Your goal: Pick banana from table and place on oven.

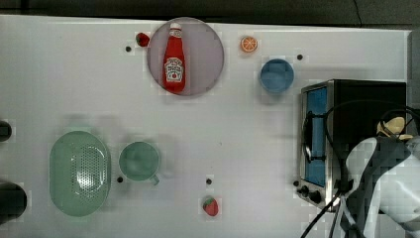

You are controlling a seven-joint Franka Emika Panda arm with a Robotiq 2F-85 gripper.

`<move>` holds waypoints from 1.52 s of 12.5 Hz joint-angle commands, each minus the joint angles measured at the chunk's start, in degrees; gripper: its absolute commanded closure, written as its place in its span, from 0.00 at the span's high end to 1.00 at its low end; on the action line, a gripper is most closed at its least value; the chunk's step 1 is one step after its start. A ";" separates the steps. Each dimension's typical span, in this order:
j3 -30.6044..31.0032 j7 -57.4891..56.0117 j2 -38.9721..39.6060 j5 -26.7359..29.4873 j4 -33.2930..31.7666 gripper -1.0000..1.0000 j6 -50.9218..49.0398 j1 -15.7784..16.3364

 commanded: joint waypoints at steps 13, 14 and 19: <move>2.22 -9.32 -6.24 0.18 9.26 1.00 -12.65 3.15; 3.37 -8.57 -7.71 0.13 11.20 1.00 -16.65 3.60; 14.18 14.91 -15.44 -0.69 13.88 1.00 -27.37 4.72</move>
